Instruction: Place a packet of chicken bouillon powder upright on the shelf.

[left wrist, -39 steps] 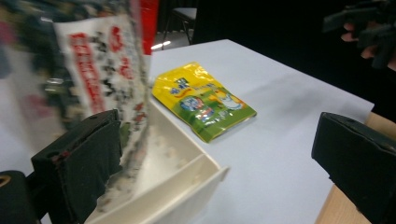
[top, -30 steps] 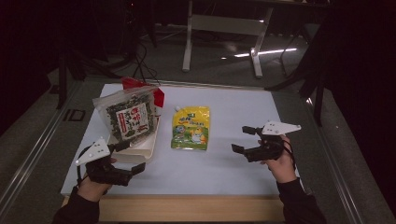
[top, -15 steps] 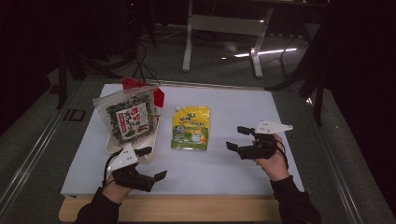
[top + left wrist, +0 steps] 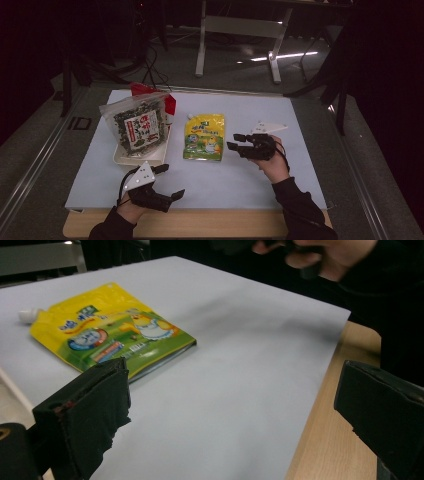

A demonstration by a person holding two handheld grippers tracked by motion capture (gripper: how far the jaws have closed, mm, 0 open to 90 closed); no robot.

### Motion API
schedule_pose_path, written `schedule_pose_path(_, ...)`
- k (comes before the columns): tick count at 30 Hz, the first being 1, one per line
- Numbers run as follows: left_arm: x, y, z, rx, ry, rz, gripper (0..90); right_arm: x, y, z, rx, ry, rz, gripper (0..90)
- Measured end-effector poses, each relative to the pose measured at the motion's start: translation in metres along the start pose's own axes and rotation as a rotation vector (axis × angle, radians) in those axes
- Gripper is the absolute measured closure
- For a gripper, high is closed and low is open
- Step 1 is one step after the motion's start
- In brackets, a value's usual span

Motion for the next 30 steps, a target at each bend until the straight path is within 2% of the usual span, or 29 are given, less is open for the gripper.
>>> schedule_pose_path(4, 0.002, 0.003, -0.004, 0.004, 0.016, 0.005, 2.7, 0.020, -0.003, -0.009, 0.011, 0.017, 0.011, 69.0)
schedule_pose_path(6, 0.002, 0.005, -0.005, 0.010, 0.016, 0.013, 2.7, 0.030, -0.005, -0.013, 0.000, 0.026, 0.021, 71.6)
schedule_pose_path(7, 0.002, 0.006, -0.005, 0.009, 0.020, 0.017, 2.7, 0.037, -0.006, -0.016, 0.007, 0.031, 0.029, 77.3)
schedule_pose_path(13, 0.002, 0.008, -0.006, 0.010, 0.027, 0.020, 2.7, 0.073, -0.009, -0.030, 0.003, 0.068, 0.069, 89.0)
schedule_pose_path(16, 0.003, 0.010, -0.007, 0.014, 0.030, 0.026, 2.7, 0.091, -0.009, -0.036, 0.016, 0.081, 0.081, 89.7)
schedule_pose_path(18, 0.003, 0.010, -0.008, 0.011, 0.033, 0.027, 2.7, 0.095, -0.009, -0.037, 0.020, 0.080, 0.084, 89.7)
schedule_pose_path(22, 0.003, 0.012, -0.009, 0.003, 0.042, 0.027, 2.7, 0.123, -0.010, -0.043, 0.039, 0.090, 0.096, 89.8)
schedule_pose_path(30, 0.004, 0.014, -0.013, 0.016, 0.053, 0.034, 2.7, 0.157, -0.010, -0.051, 0.059, 0.105, 0.115, 89.8)
Point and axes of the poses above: each handheld gripper's, and its own axes: x roughly forward along the jaws, y roughly out of its underside, z roughly to its left, the point moved 8 cm from there along x, roughly forward along the jaws, and after that the axes turned 12 degrees about -z, right-handed, at the moved point
